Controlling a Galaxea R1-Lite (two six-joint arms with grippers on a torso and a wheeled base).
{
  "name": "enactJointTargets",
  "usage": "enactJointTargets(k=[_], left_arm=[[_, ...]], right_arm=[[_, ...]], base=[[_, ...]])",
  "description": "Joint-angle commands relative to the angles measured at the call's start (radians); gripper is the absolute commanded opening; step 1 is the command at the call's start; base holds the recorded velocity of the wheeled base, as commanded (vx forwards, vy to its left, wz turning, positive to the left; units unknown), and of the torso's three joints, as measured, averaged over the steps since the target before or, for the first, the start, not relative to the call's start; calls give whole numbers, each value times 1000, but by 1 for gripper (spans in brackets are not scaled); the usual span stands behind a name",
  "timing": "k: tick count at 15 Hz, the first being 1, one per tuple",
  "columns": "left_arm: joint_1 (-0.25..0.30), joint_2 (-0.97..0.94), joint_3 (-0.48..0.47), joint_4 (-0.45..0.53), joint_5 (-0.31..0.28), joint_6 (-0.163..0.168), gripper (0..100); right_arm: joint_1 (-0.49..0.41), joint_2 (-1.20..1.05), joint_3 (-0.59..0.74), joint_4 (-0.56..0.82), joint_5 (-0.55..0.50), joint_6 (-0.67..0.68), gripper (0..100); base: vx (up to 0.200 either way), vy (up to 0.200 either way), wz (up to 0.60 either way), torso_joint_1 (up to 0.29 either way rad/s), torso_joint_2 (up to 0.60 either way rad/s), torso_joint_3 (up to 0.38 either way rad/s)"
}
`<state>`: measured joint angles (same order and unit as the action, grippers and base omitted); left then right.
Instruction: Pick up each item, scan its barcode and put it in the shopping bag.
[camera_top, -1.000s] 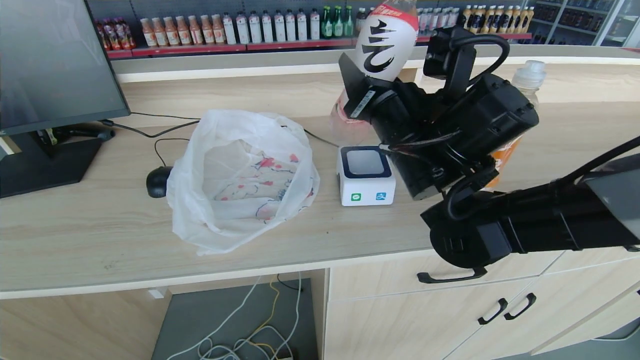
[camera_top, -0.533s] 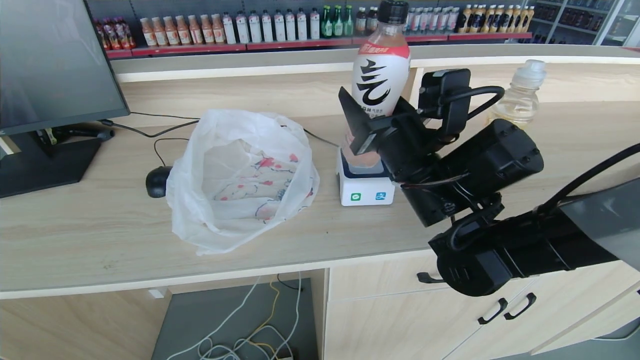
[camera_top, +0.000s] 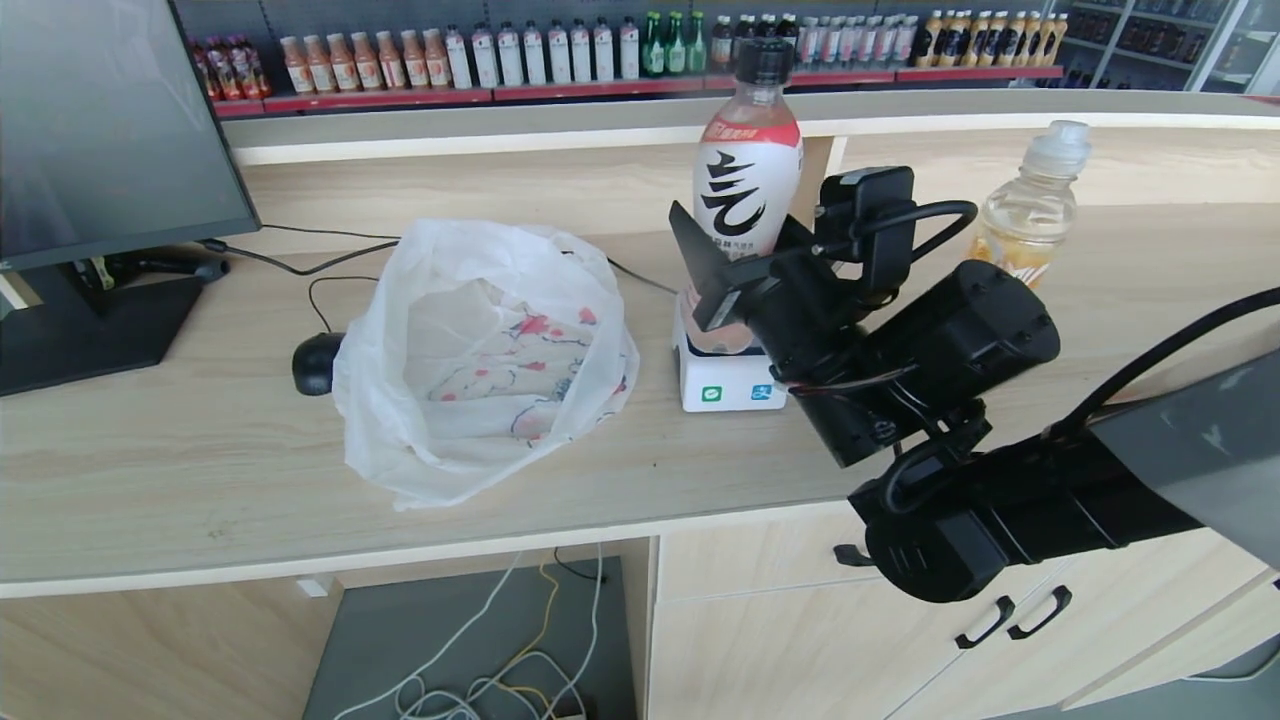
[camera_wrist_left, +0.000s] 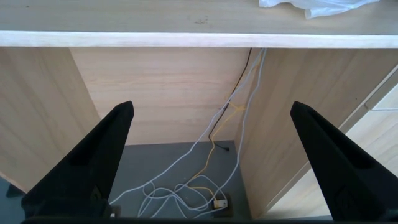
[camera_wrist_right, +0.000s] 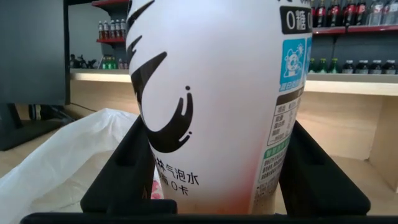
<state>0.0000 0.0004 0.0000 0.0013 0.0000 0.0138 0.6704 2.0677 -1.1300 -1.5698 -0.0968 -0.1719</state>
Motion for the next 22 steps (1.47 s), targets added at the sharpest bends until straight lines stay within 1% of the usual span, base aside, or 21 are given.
enactJointTargets(k=[1,11,14,15,16,18,19,22], left_arm=[[0,0,0,0,0,0,100],[0,0,0,0,0,0,100],[0,0,0,0,0,-2,100],[0,0,0,0,0,0,100],[0,0,0,0,0,-2,100],[0,0,0,0,0,-2,100],[0,0,0,0,0,-2,100],[0,0,0,0,0,-2,100]], right_arm=[[-2,12,-1,-1,0,0,0],[0,-4,21,-1,-3,0,0],[3,-14,19,13,-4,-12,0],[11,-23,15,59,-4,-43,0],[41,-29,-5,106,-6,-63,0],[77,-24,-43,180,-8,-67,0],[87,-18,-96,255,-6,-80,0],[87,23,-263,407,-1,-78,0]], base=[[0,200,0,2,2,7],[0,200,0,2,2,1],[0,0,0,0,0,0],[0,0,0,0,0,0],[0,0,0,0,0,0],[0,0,0,0,0,0],[0,0,0,0,0,0],[0,0,0,0,0,0]])
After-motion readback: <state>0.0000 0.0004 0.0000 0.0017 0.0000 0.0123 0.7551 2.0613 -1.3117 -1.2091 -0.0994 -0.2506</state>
